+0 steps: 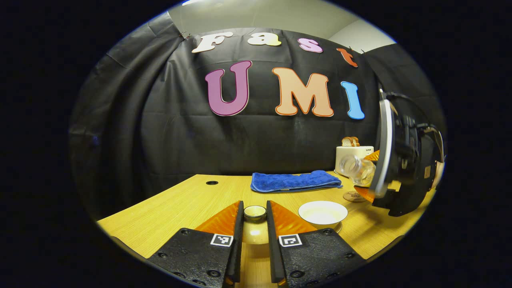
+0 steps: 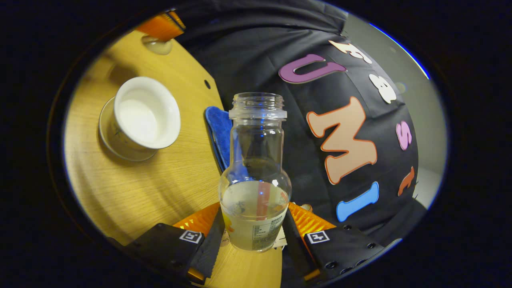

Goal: Open the teacup lid with one hand, grasp the water bottle and pour water into the teacup with the other hand; after pouring, place the water bottle on the coaster and then close the teacup lid.

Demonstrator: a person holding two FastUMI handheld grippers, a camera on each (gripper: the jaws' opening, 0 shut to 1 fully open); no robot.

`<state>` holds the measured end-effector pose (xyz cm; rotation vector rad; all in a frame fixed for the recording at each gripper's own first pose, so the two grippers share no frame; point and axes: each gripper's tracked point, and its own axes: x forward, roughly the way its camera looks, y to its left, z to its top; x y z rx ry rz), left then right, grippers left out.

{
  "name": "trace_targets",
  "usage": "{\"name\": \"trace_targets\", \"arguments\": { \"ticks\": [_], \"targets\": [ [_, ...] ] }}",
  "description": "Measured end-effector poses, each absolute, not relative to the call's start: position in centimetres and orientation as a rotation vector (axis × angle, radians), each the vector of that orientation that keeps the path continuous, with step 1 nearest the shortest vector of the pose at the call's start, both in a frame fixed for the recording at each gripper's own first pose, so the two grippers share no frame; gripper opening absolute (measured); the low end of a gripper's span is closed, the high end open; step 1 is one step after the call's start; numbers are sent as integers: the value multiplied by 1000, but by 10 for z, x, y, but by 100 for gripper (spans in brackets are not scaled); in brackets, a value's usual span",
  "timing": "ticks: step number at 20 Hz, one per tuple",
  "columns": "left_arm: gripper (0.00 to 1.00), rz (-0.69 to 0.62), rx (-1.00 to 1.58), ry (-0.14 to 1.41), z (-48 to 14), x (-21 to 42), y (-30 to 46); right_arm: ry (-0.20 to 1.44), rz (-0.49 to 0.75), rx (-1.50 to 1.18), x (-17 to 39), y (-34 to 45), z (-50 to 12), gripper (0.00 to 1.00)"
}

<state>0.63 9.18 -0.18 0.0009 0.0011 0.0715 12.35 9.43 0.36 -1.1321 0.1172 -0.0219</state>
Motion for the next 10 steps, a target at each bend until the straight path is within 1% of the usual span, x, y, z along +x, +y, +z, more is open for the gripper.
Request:
{"name": "trace_targets", "arguments": {
  "ticks": [3,9,10],
  "targets": [
    [27,71,1,1,-1,6,92,128,-40,-933,131,82,16,76],
    [27,72,1,0,-2,6,92,192,-50,-514,141,49,17,76],
    [27,72,1,1,-2,6,92,190,-42,-459,142,46,17,79]
  ]
}}
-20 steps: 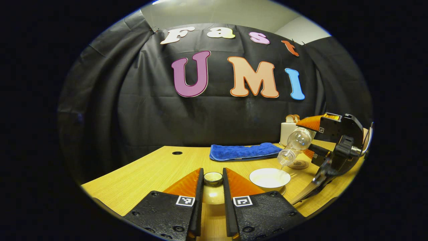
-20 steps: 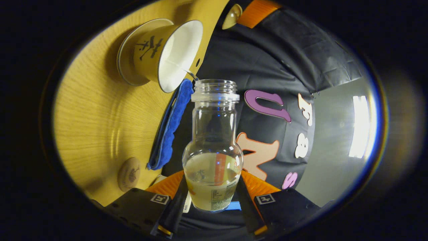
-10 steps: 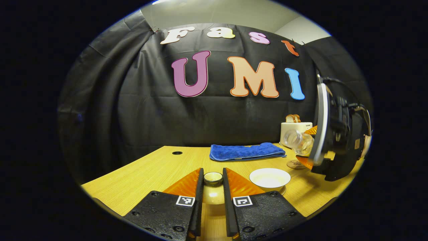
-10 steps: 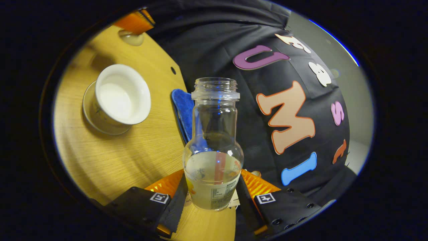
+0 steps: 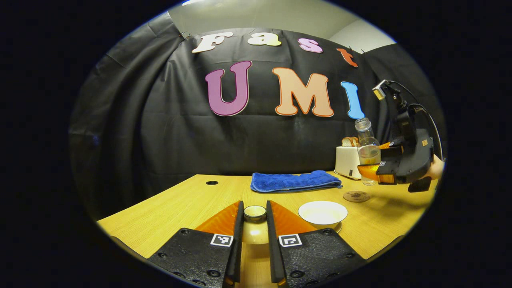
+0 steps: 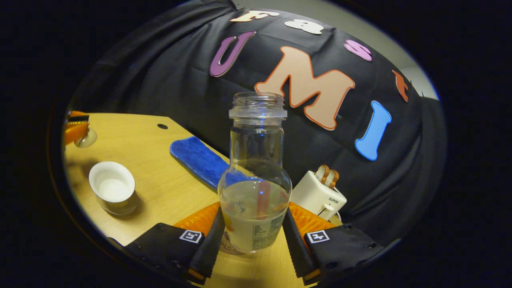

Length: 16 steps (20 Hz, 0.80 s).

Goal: Open the teacup lid with one hand, grasp the water bottle and pour water into the teacup with the other hand; after pouring, place the water bottle on the coaster and then close the teacup lid.

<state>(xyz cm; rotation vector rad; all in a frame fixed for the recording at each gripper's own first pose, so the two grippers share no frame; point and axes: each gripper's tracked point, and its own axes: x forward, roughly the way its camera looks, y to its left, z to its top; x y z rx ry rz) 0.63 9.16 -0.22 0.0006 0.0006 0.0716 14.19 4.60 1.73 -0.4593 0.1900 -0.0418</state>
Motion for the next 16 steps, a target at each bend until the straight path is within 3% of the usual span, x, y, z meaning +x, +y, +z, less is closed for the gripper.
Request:
{"name": "trace_targets", "arguments": {
  "ticks": [5,6,8,16],
  "targets": [
    [27,72,0,0,-2,6,92,199,-16,-195,150,31,10,77],
    [27,71,0,0,-2,6,92,211,-25,-160,153,27,8,82],
    [27,71,1,1,-2,6,92,239,-42,-94,155,19,-4,78],
    [27,71,1,1,-2,7,92,286,-29,0,173,12,-32,79]
  ]
}}
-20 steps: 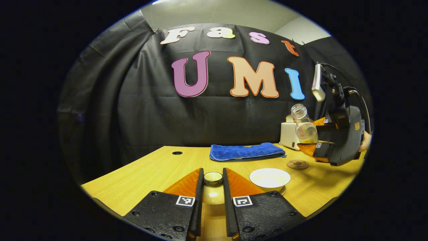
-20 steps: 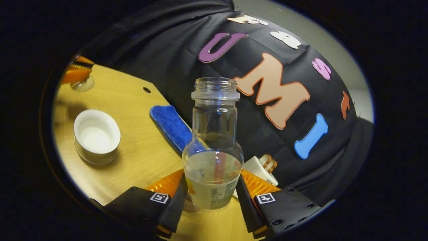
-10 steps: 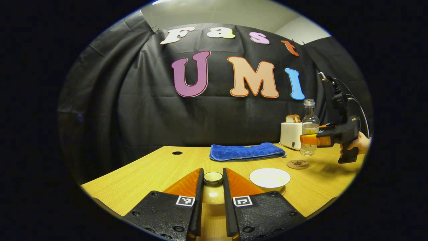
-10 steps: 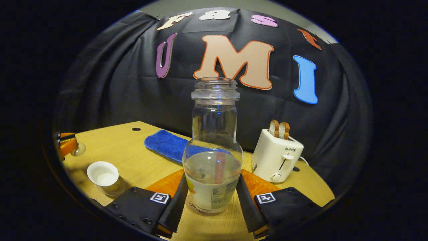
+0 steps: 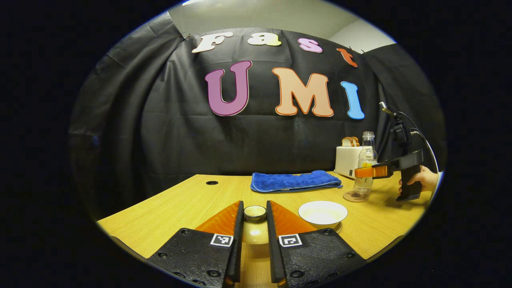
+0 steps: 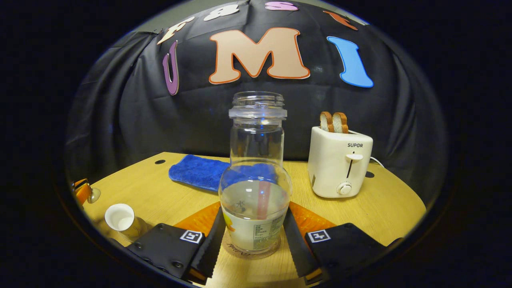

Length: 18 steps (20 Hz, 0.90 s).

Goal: Open the teacup lid with one hand, grasp the water bottle and pour water into the teacup with the other hand; after pouring, place the water bottle on the coaster and then close the teacup lid.

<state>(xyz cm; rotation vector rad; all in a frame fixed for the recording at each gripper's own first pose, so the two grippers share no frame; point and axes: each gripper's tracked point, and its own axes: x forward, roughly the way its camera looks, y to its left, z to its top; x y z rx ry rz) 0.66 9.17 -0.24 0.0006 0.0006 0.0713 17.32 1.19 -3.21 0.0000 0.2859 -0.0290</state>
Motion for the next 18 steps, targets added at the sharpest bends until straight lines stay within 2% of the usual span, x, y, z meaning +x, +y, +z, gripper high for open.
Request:
{"name": "trace_targets", "arguments": {
  "ticks": [11,18],
  "targets": [
    [27,77,1,2,-2,7,93,307,-9,-39,176,24,-47,80],
    [27,74,1,1,-2,7,92,290,-7,-36,171,24,-39,87]
  ]
}}
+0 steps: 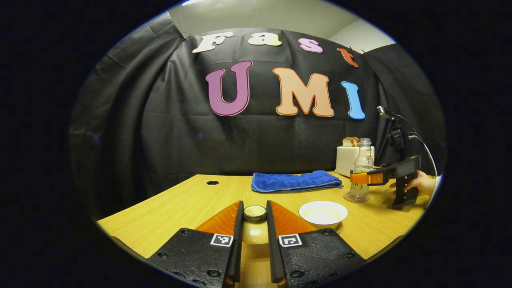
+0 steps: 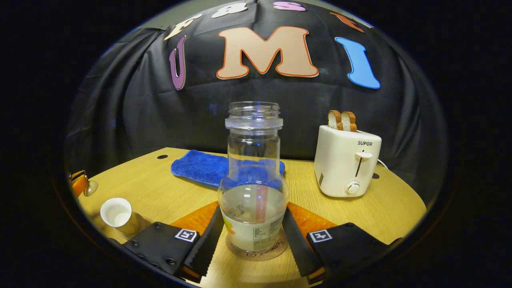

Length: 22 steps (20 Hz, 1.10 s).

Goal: Open the teacup lid with one hand, grasp the water bottle and pour water into the teacup with the other hand; after pouring, place the water bottle on the coaster and then close the teacup lid.

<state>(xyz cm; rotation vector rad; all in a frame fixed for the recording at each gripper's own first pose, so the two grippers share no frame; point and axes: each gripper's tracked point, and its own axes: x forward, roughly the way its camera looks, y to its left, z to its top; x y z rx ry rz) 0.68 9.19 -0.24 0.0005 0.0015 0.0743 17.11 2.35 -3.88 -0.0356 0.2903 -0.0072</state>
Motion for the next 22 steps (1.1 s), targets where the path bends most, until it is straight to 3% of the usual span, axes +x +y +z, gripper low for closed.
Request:
{"name": "trace_targets", "arguments": {
  "ticks": [1,2,6,7,9,11,15,16,18,22],
  "targets": [
    [27,68,-1,0,-2,7,90,289,-1,-35,170,24,-38,89],
    [27,58,-1,2,-3,8,89,287,1,-32,168,23,-38,81],
    [27,64,1,2,-2,10,90,271,8,-23,159,20,-35,86],
    [27,66,2,4,-2,10,90,269,14,-21,158,20,-35,81],
    [27,67,2,2,-2,11,89,272,18,-9,155,17,-37,86],
    [27,72,2,1,-2,11,90,268,12,-3,154,13,-35,81],
    [27,69,0,4,-2,12,88,270,9,-2,148,10,-37,81],
    [27,68,1,3,-3,12,88,272,11,1,145,9,-38,90],
    [27,69,0,4,-4,13,87,272,11,0,141,9,-39,81],
    [27,57,-1,4,-3,17,83,273,14,-14,129,9,-42,81]
  ]
}}
